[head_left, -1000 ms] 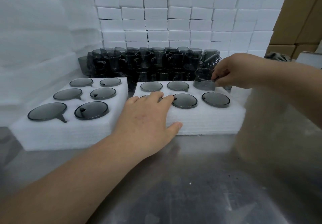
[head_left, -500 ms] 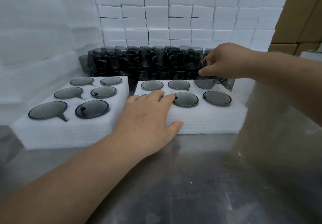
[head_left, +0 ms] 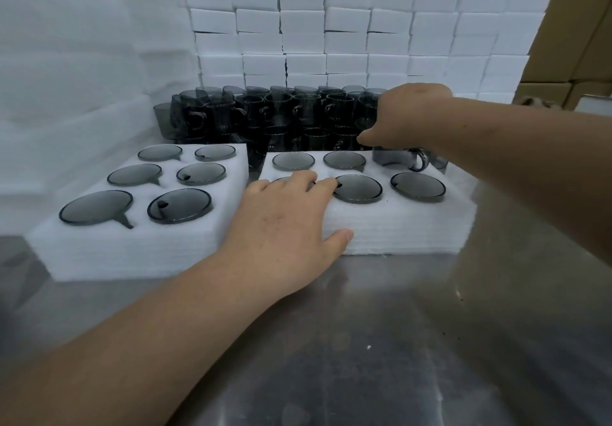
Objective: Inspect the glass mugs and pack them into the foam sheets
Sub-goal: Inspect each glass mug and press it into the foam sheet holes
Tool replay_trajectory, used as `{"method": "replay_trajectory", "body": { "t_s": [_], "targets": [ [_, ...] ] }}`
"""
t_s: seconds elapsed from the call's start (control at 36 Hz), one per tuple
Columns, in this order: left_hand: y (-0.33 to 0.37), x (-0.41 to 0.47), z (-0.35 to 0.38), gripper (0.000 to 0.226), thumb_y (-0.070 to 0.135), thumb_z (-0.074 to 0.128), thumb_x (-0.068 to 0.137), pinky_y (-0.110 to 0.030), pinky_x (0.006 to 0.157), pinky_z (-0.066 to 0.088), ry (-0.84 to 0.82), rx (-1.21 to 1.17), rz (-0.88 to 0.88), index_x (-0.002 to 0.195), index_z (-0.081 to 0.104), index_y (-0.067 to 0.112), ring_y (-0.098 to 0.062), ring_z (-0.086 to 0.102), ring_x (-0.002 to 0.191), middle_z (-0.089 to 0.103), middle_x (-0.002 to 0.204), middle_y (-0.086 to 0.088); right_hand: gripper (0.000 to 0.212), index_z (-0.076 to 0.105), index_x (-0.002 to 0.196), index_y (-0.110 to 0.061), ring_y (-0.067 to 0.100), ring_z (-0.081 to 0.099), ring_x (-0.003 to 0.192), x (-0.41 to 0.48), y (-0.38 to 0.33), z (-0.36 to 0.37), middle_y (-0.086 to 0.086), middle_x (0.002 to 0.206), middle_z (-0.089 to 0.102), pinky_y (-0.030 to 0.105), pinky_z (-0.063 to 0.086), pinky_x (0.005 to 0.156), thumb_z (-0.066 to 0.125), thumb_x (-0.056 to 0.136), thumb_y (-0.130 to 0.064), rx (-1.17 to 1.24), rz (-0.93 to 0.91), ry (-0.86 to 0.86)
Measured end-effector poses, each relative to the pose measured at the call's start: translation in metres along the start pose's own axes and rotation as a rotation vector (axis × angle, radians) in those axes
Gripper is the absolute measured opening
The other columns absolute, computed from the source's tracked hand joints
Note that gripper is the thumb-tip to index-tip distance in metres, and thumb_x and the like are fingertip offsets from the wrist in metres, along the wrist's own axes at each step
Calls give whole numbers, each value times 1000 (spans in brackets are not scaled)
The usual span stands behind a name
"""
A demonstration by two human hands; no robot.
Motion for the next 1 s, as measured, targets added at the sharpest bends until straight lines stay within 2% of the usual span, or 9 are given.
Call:
{"method": "replay_trajectory", "body": {
  "t_s": [0.14,0.33,0.56,0.72,0.81,0.86,0.92,0.94,1.0],
  "targets": [
    [-1,-1,0,69,62,32,79,-31,101,23,3,-5,2,141,27,31,-15,42,120,33,143,9,32,43,68,-19,16,45,59,1,0,3,1,70,49,24,27,50,47,82,-47,-1,-7,-15],
    [-1,0,0,70,62,30,77,-31,99,24,9,-2,1,140,29,31,-15,43,119,35,142,10,42,46,66,-17,17,45,62,1,2,13,2,72,49,26,26,53,40,86,-54,24,-8,-50],
    [-2,0,1,71,62,29,76,-31,100,23,-1,-4,0,140,28,31,-15,42,119,34,142,10,47,50,61,-14,17,46,59,-1,6,13,3,65,51,24,28,51,41,87,-52,49,-20,-12],
    [-1,1,2,71,62,29,76,-31,100,23,-5,-4,2,140,28,31,-15,42,119,34,142,10,51,56,66,-15,18,47,62,-4,7,22,4,68,52,25,30,52,37,89,-56,51,-5,-46],
    [-1,1,2,74,62,25,74,-32,101,24,-6,-1,-1,141,28,31,-15,42,120,34,142,9,55,61,80,-16,22,49,72,-7,5,31,2,71,50,29,35,60,30,90,-61,26,-21,-97],
    [-1,0,1,74,62,25,74,-32,101,24,-2,3,-2,140,28,31,-16,43,119,35,142,9,63,64,92,-15,26,48,82,-9,4,35,5,80,52,32,37,68,23,90,-63,33,-36,-124],
    [-1,0,1,73,62,26,74,-32,100,24,1,0,-3,140,29,31,-16,43,119,35,141,9,71,62,109,-12,31,49,96,-12,5,38,14,107,56,35,38,77,18,91,-64,126,-21,-176],
    [-1,0,1,72,62,27,75,-32,100,24,1,0,-2,140,29,31,-16,43,119,35,142,9,72,58,119,-10,32,49,108,-14,6,40,16,122,53,37,37,84,17,92,-62,193,0,-212],
    [-1,1,1,72,62,27,76,-32,100,23,-1,2,-2,140,29,31,-15,42,120,34,143,9,66,42,137,-10,33,41,124,-15,7,42,18,139,43,39,32,99,17,96,-55,312,17,-265]
  ]
}}
Point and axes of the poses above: each hand's wrist, its own x-axis towards the middle knuckle, its own z-axis out of the palm, y = z × x, the point moved 9 cm from there along x, towards the middle knuckle
